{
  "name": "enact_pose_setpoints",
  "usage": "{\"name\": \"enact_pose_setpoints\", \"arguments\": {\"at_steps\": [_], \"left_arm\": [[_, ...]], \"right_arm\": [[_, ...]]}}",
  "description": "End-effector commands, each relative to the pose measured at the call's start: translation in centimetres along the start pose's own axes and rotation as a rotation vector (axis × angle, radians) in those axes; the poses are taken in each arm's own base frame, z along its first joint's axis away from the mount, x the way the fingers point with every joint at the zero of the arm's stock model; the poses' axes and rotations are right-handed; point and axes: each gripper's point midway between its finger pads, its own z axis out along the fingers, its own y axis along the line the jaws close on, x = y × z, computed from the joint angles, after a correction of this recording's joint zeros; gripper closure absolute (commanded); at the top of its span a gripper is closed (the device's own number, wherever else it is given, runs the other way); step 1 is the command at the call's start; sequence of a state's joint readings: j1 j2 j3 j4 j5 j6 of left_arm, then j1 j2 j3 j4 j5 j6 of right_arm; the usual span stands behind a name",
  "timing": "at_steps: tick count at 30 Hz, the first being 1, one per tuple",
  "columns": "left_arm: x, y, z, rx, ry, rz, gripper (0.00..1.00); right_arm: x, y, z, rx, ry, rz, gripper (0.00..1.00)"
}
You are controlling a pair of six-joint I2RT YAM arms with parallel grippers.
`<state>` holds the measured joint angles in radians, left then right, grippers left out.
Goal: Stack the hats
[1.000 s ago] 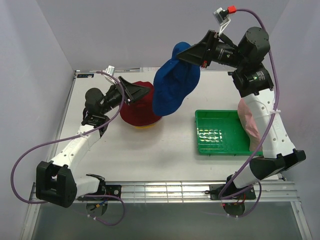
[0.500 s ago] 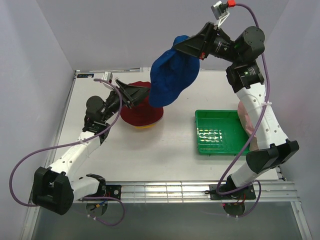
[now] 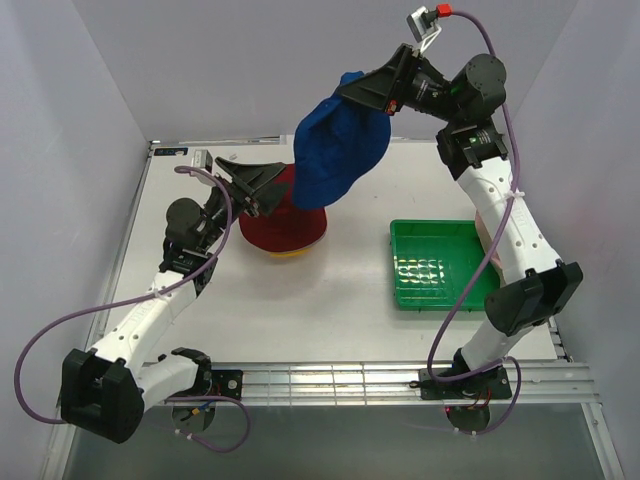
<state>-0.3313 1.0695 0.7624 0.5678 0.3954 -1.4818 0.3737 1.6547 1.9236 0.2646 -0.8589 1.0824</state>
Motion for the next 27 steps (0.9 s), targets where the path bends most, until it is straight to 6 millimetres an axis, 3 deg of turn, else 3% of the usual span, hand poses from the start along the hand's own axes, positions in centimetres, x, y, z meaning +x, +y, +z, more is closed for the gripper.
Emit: {"name": "enact_pose_setpoints", "arguments": {"at_steps": [1,7,27], "left_arm": [[0.1,-0.2,-0.7,-0.026,-0.014,-0.095,0.05],[0.0,0.3,-1.9,-0.062,-0.052,-0.158,0.05],[1.0,-0.1,-0.9,-0.05,-0.035,-0.275,0.07]], "right_arm": [[-1.4,2.2,0.3,-0.057,-0.044,-0.068,0.92],[-1.6,1.9,0.5,-0.057,-0.047,-0.064,0.92],[-1.0,1.3,1.3,-0.067,-0.048,-0.051,0.92]]}}
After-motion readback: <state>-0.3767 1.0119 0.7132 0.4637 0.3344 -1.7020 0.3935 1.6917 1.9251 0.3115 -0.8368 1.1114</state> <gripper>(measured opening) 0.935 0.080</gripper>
